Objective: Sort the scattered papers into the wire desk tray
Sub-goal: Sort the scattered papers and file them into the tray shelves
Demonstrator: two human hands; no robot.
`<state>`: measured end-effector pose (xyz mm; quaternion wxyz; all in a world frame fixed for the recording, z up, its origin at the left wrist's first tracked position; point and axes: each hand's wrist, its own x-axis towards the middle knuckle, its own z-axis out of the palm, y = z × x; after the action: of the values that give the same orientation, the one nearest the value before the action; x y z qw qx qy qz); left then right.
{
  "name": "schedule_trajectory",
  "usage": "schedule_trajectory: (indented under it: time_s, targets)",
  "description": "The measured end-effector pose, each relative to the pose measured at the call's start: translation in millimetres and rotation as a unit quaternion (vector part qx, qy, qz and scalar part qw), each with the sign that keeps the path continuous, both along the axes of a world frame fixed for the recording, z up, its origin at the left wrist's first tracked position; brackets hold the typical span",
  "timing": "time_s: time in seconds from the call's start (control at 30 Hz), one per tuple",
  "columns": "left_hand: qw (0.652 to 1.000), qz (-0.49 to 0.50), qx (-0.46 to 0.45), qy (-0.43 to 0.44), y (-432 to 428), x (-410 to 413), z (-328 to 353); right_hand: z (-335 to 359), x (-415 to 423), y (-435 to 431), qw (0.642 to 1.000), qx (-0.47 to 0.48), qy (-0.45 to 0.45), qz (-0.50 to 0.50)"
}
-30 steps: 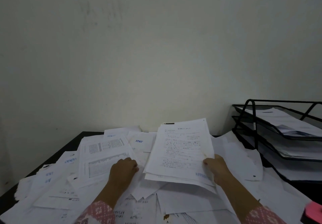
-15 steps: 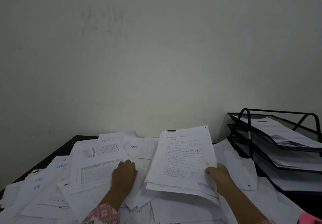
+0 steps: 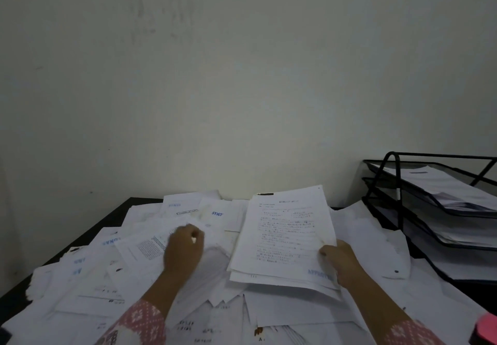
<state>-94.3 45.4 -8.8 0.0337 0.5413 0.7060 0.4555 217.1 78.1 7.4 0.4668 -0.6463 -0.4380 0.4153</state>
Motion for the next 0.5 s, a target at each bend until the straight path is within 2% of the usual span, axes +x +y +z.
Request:
schedule_trajectory:
  time_s: [0.03,0.07,0.1,0.17,0.27,0.4,0.5]
  targets:
    - [0.995,0.082,-0.05,0.038,-2.4,-11.1,1.0,-1.1,-6.4,0.0,1.0,-0.001,-0.005,0.008]
    - [0.977,0.145,-0.138,0.068,-4.4,-22.7,1.6,-1.5,-13.7,-0.2,1.0,0.001,-0.009,0.018]
    - [0.954,0.18,-0.228,0.078,-8.3,-32.9,3.0,-2.0,-21.6,0.1,1.0,0.001,-0.015,0.028]
    - [0.925,0.199,-0.318,0.064,-13.5,-49.8,1.8,-1.9,-37.8,-0.3,0.998,0.002,-0.032,0.05]
    - [0.929,0.175,-0.323,0.047,-15.8,-64.0,-6.1,-2.1,-62.4,0.8,0.993,0.011,-0.069,0.096]
    - [0.961,0.11,-0.251,0.038,-16.7,-73.1,-10.3,-0.4,-92.0,2.2,0.977,0.02,-0.144,0.155]
    - [0.979,0.082,-0.187,-0.008,-18.8,-77.0,-15.7,0.4,-112.2,-0.3,0.958,0.035,-0.208,0.195]
